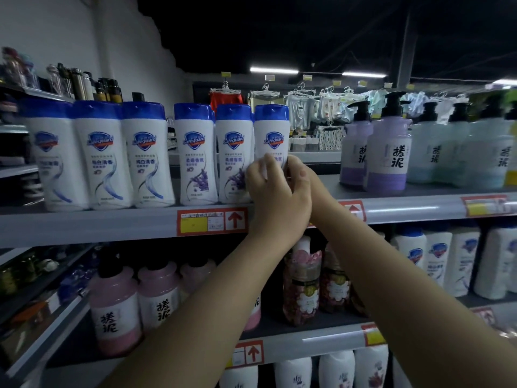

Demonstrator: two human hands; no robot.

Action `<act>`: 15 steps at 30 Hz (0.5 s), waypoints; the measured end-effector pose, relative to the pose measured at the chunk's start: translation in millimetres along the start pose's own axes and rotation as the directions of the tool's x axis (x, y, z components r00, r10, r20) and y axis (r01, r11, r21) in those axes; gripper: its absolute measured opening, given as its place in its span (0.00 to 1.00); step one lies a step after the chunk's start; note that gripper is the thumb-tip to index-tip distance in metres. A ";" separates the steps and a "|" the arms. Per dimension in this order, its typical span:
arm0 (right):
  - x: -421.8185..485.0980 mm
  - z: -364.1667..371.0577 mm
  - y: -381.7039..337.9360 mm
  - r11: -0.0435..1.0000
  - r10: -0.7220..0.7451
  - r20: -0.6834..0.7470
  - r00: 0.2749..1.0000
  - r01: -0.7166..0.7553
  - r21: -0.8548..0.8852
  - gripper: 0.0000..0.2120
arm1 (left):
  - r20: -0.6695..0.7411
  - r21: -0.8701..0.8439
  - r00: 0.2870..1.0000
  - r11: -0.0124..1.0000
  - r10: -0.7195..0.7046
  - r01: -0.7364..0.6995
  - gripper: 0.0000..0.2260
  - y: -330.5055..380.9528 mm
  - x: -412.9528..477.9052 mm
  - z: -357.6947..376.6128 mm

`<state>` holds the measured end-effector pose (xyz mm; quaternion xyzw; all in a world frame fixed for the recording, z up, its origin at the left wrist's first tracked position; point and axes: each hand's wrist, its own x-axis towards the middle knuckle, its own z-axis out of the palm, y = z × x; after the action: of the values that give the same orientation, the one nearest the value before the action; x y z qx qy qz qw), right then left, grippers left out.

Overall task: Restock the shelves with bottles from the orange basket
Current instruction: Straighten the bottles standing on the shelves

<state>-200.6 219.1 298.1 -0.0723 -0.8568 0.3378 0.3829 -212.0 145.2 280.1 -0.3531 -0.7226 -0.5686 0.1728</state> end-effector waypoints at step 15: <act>-35.9 31.0 -28.3 0.986 0.073 -0.284 0.956 -0.026 0.165 0.23 | 0.199 -0.320 0.980 0.944 -0.017 0.081 0.21 -7.6 -10.2 -53.8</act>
<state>-193.6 167.7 279.4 -0.1115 -0.7597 0.4004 0.5001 -218.5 90.5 284.0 -0.4120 -0.6404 -0.6476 0.0267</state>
